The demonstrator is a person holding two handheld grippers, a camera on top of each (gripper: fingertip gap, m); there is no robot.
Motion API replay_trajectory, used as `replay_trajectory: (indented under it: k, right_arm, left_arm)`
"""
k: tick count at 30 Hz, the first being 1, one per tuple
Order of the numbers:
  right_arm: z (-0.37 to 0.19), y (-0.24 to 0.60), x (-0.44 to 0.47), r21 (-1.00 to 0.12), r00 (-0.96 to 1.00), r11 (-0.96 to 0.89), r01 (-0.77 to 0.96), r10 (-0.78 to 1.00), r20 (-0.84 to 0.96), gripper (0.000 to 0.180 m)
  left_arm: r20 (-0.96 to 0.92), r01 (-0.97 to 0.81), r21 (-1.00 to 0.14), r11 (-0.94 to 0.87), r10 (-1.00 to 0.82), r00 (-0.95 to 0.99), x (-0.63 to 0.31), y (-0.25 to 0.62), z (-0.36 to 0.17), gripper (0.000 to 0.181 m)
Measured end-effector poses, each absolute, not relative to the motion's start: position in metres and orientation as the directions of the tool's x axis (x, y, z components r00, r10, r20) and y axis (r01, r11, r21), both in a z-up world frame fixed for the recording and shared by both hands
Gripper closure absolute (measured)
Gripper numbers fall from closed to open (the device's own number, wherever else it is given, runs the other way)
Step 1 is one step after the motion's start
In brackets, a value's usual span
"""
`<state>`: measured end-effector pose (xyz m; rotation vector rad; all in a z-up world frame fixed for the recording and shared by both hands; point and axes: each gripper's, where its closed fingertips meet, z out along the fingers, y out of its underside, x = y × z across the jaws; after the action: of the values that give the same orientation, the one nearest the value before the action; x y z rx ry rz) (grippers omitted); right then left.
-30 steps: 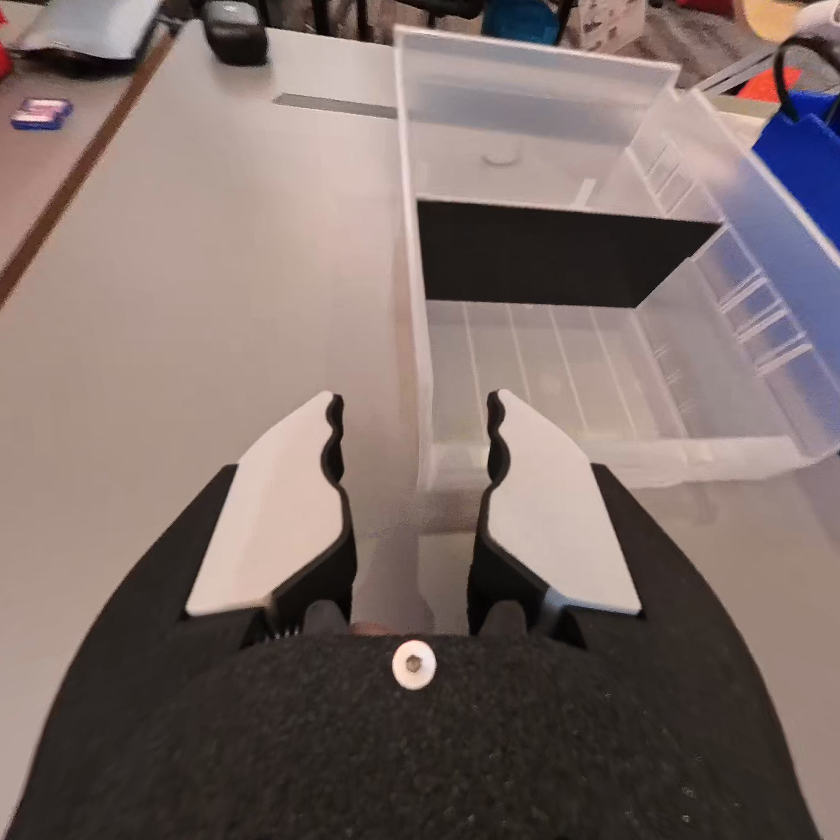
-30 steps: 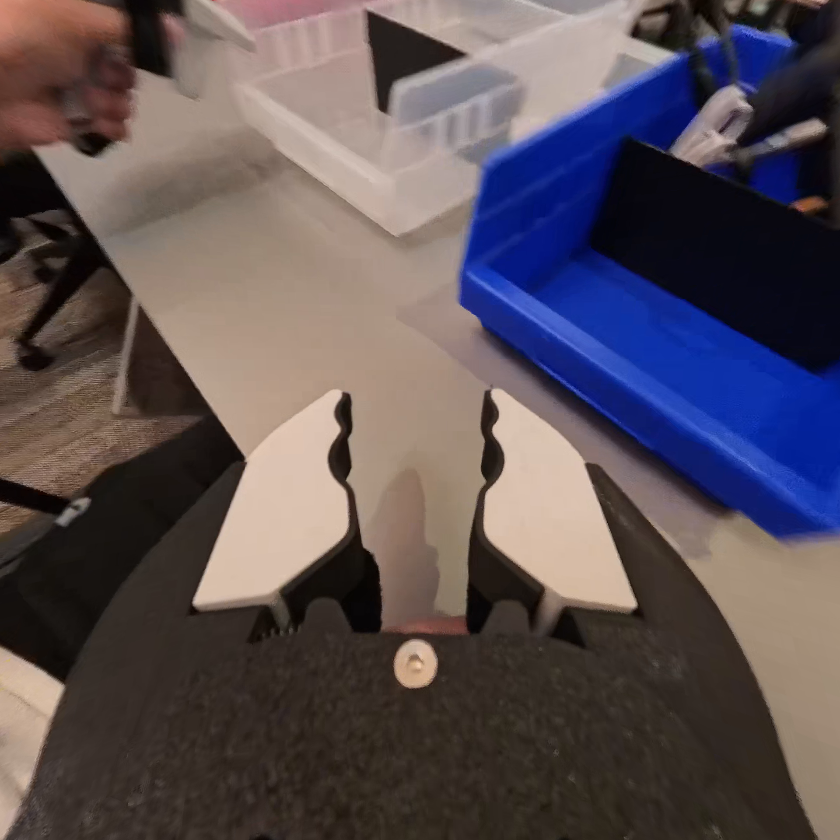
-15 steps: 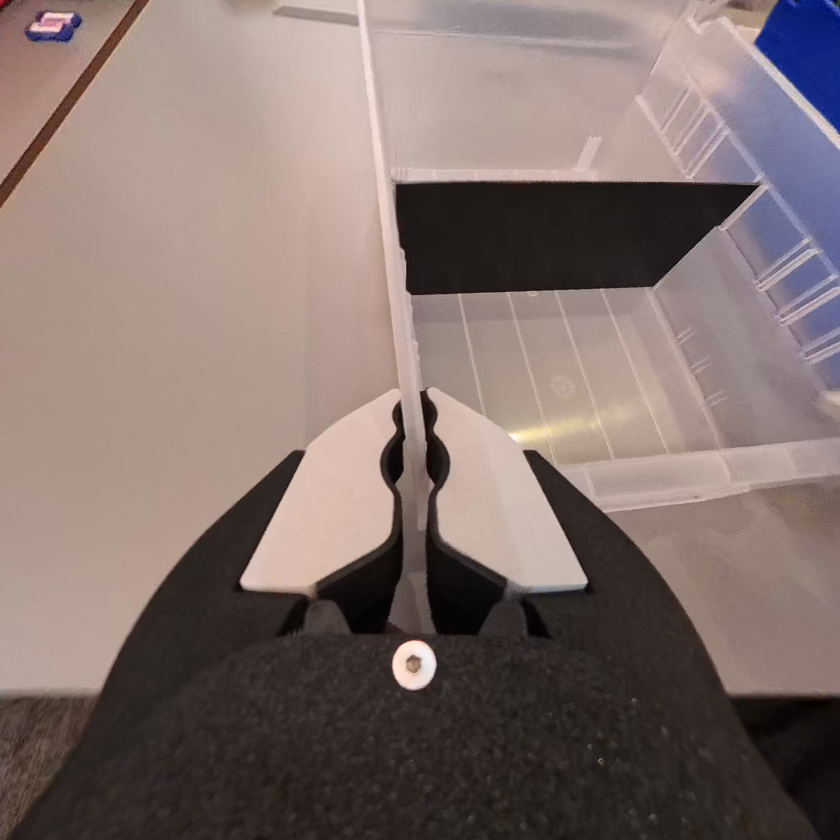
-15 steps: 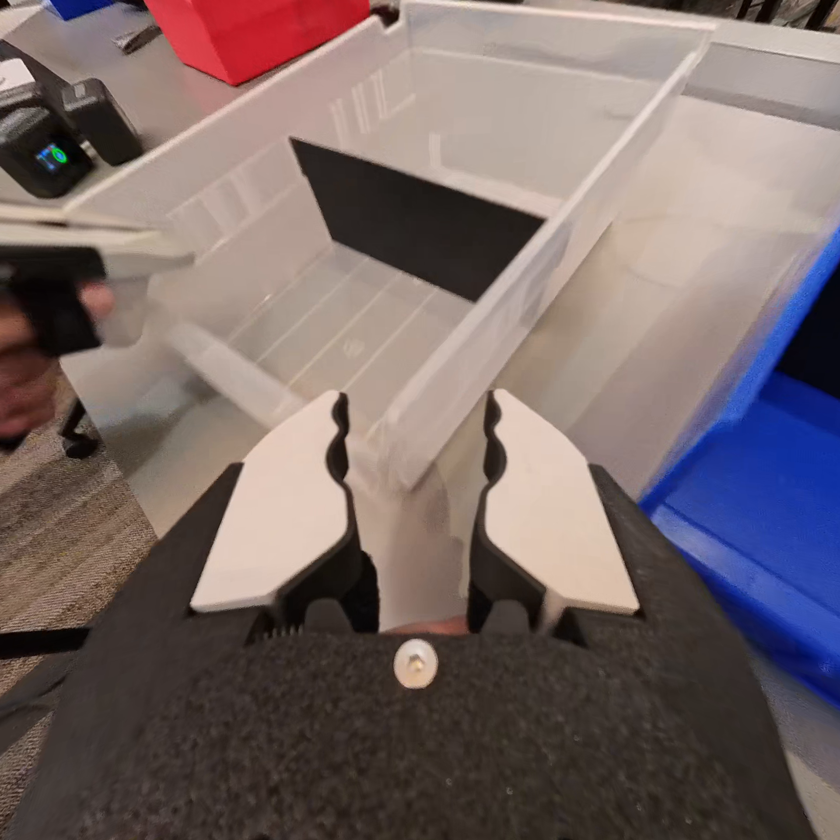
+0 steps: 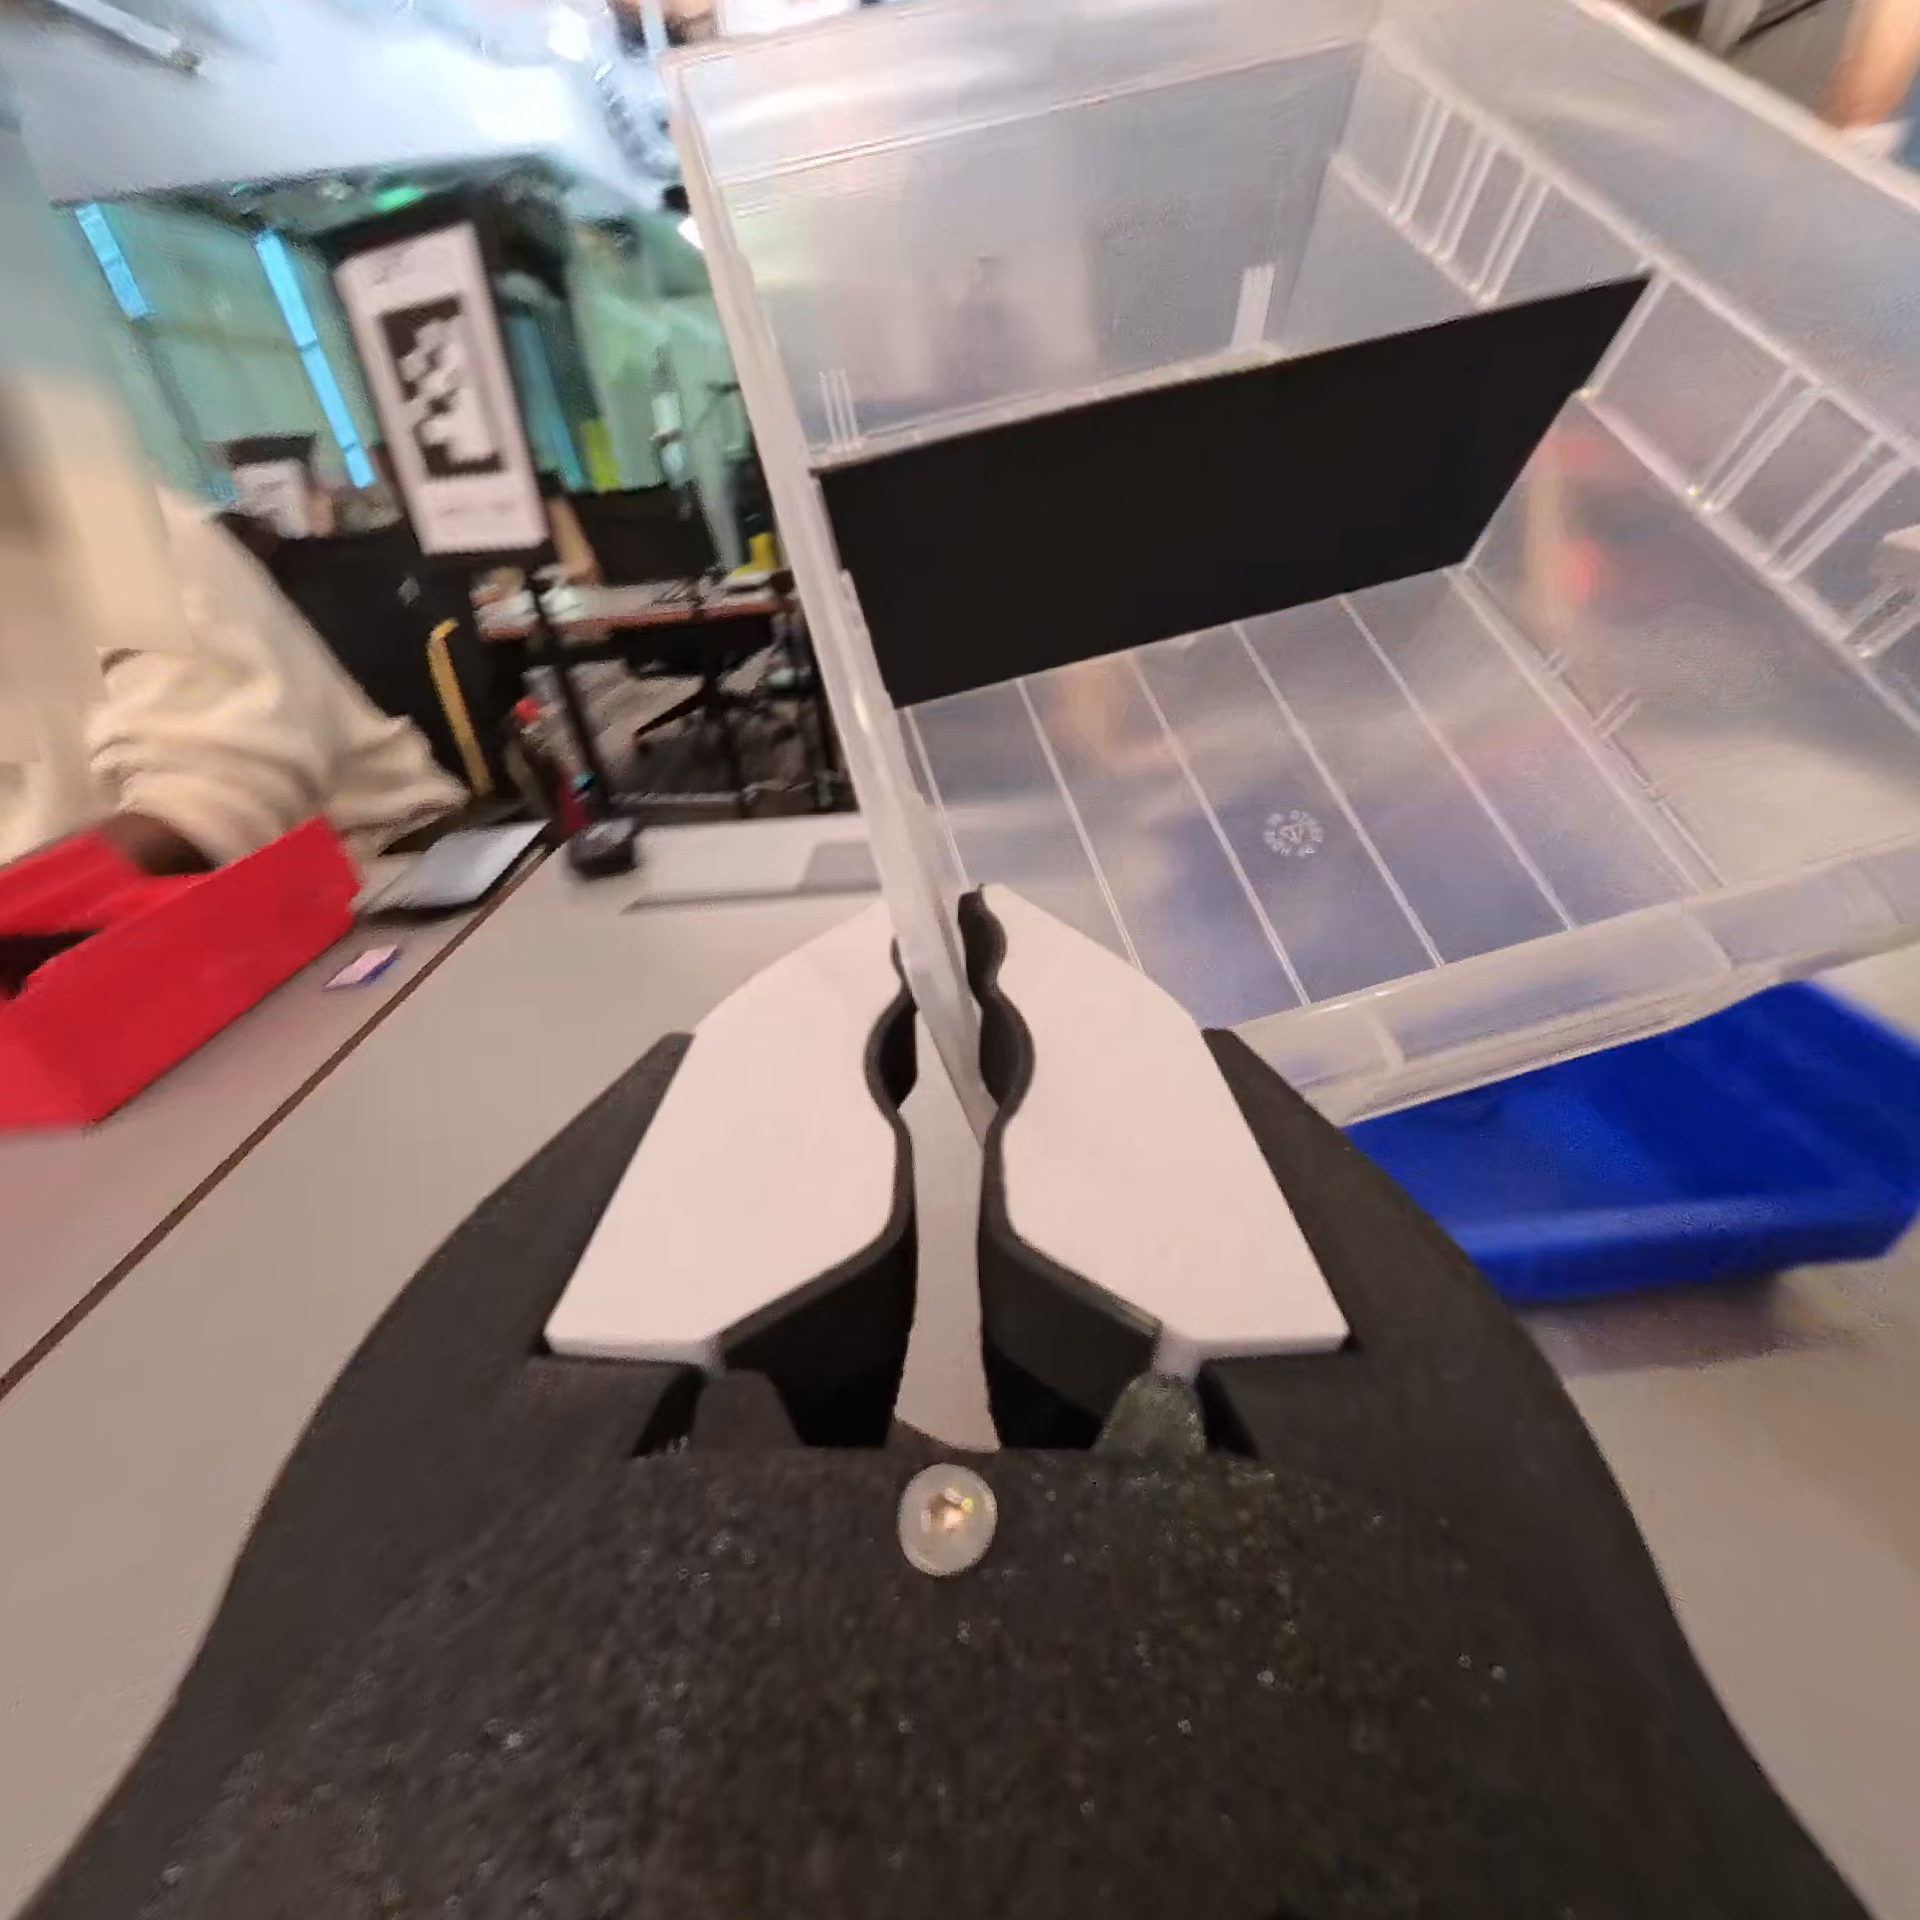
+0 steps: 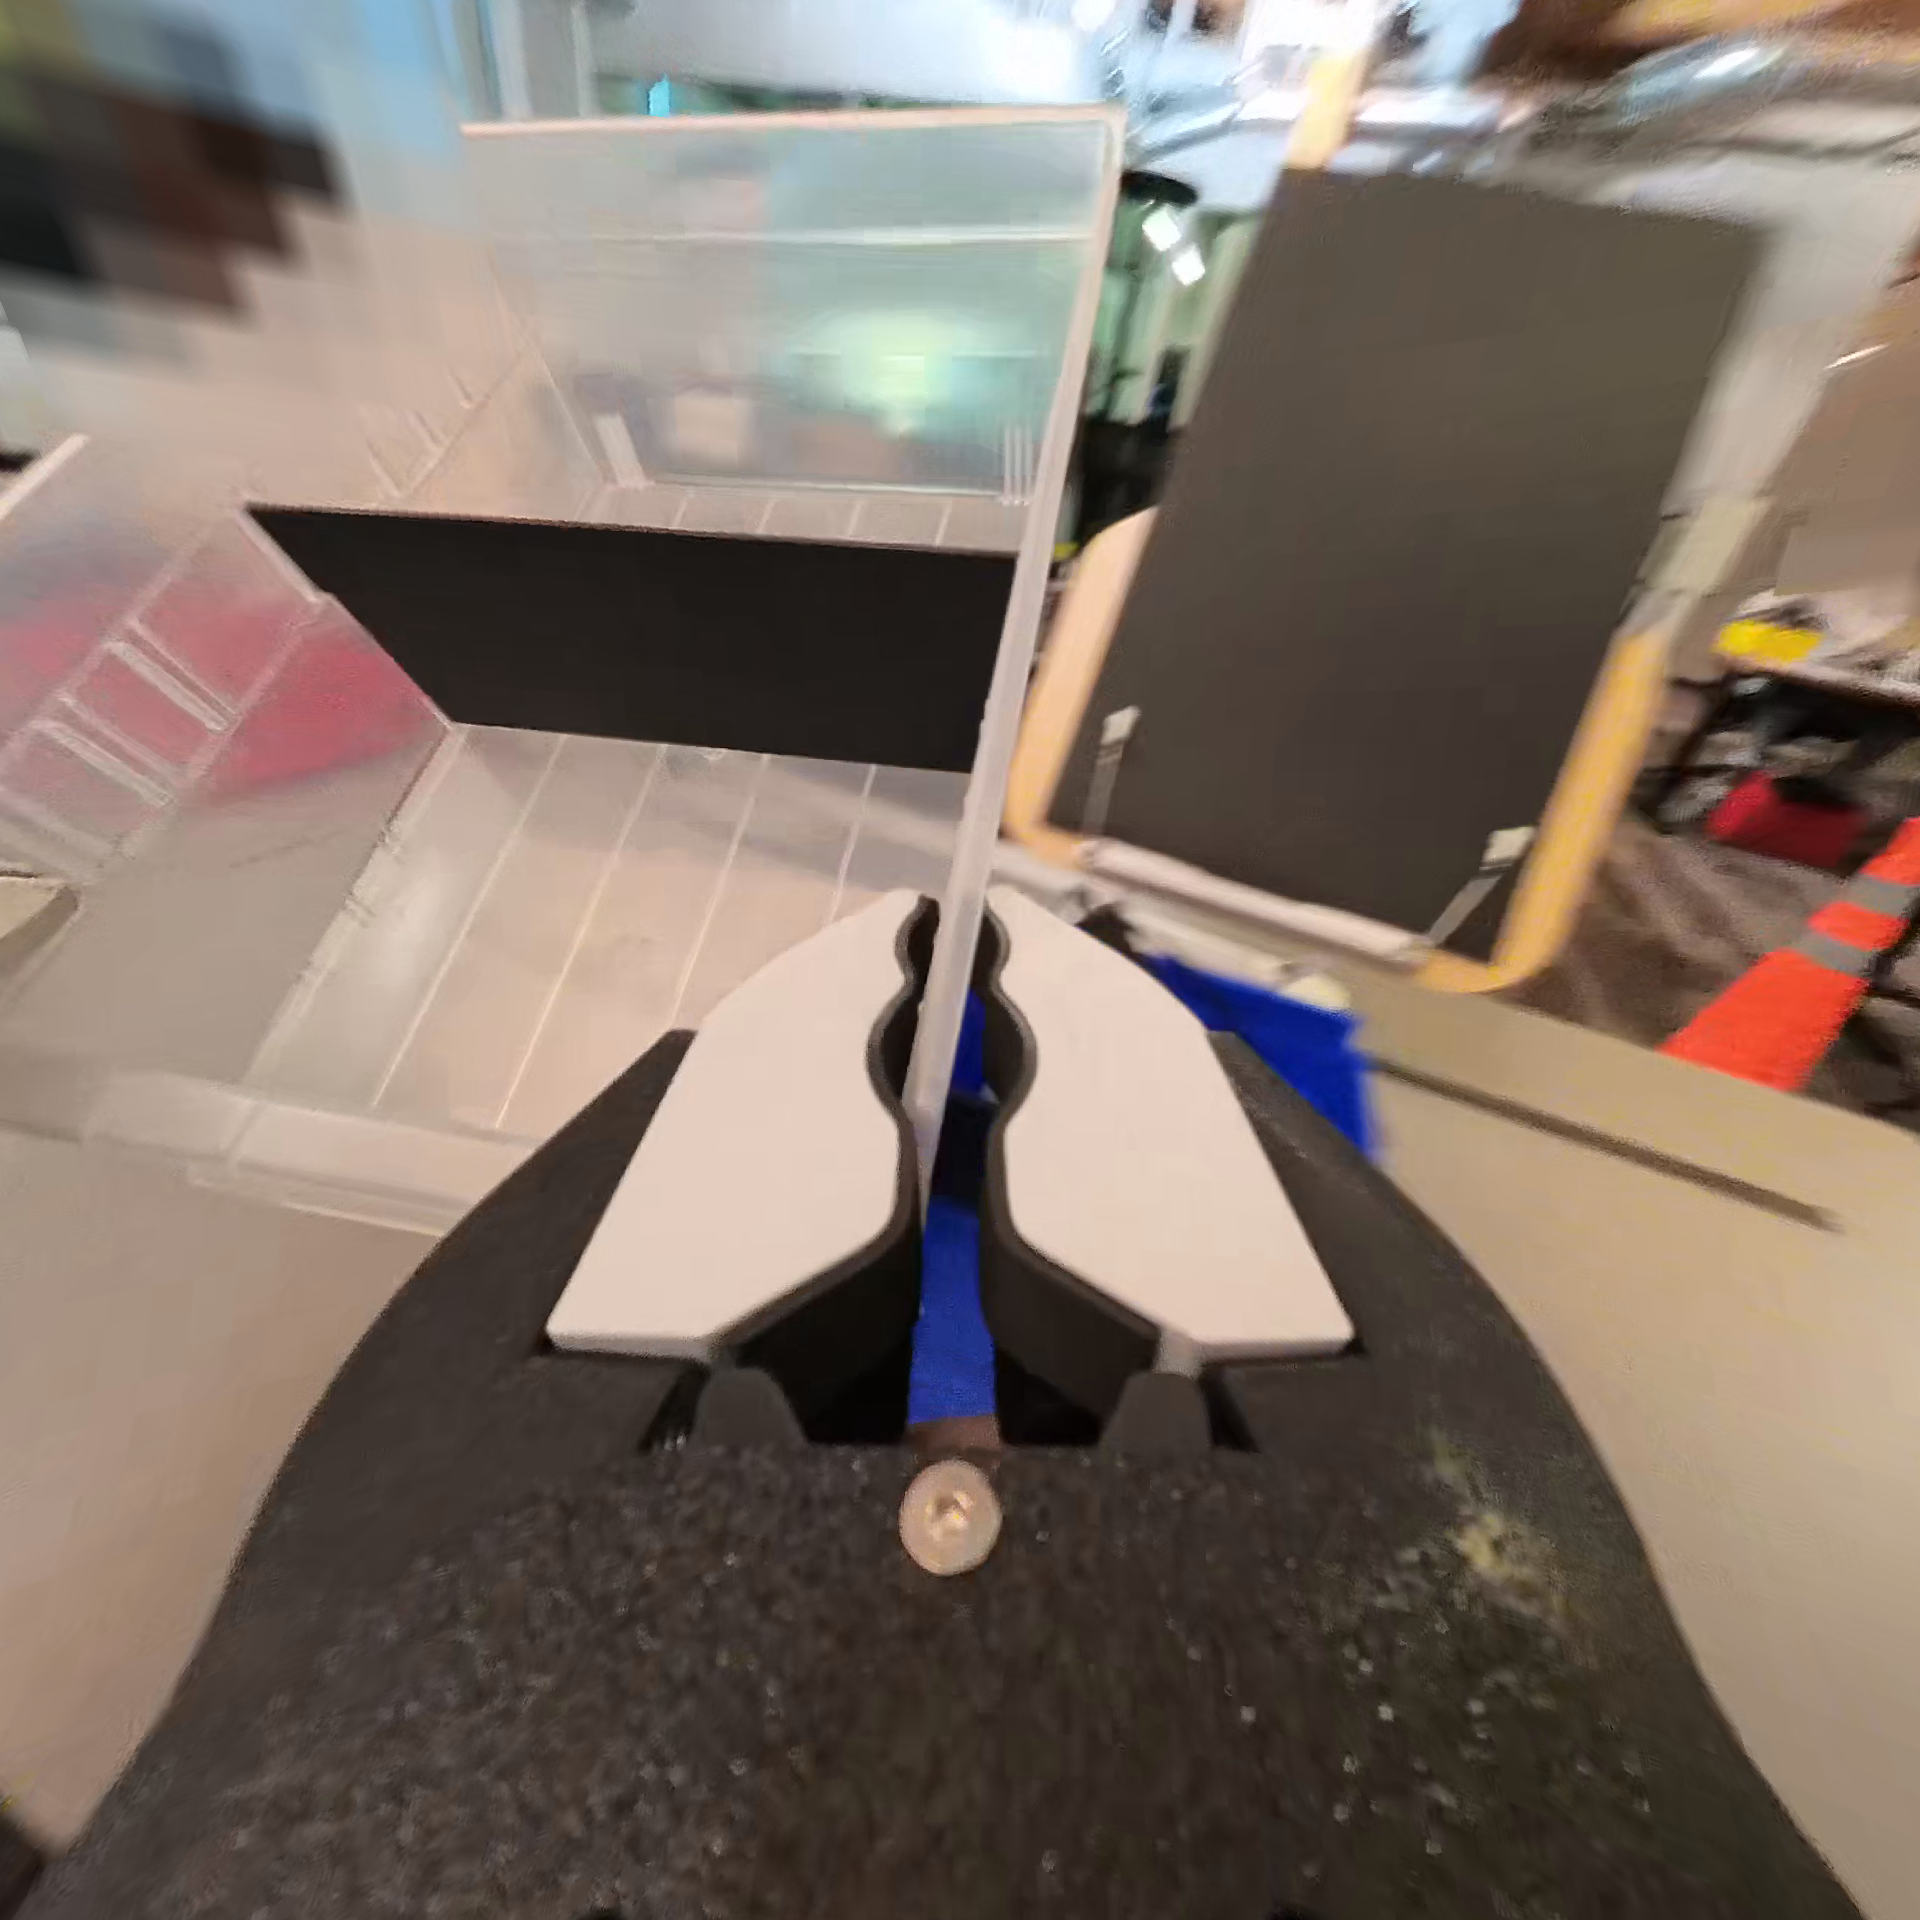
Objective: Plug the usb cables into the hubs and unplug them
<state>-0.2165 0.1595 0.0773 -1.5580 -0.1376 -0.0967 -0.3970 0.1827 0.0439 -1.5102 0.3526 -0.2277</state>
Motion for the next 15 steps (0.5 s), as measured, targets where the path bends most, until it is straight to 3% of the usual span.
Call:
replay_trajectory:
  k: [3,6,11,15]
  right_arm:
    - [0.111,0.14,-0.13,-0.991,0.983,0.026,0.135,-0.13,0.13,0.173]
    - [0.102,0.12,-0.033,-0.994,0.956,-0.069,0.087,-0.275,0.103,0.173]
    - [0.023,0.091,0.125,-0.941,0.924,-0.334,-0.046,-0.371,0.086,0.173]
    - [-0.064,0.079,0.203,-0.895,0.94,-0.403,-0.19,-0.339,-0.046,0.174]
  left_arm:
    - [-0.15,-0.128,-0.989,0.079,-0.467,0.871,-0.304,0.195,0.074,0.175]
    - [-0.107,-0.126,-0.992,0.01,-0.596,0.796,-0.199,0.199,0.071,0.176]
    - [-0.051,-0.198,-0.972,-0.128,-0.706,0.707,-0.043,0.171,0.008,0.174]
    - [-0.046,-0.294,-0.93,-0.221,-0.723,0.689,0.031,0.157,-0.071,0.174]
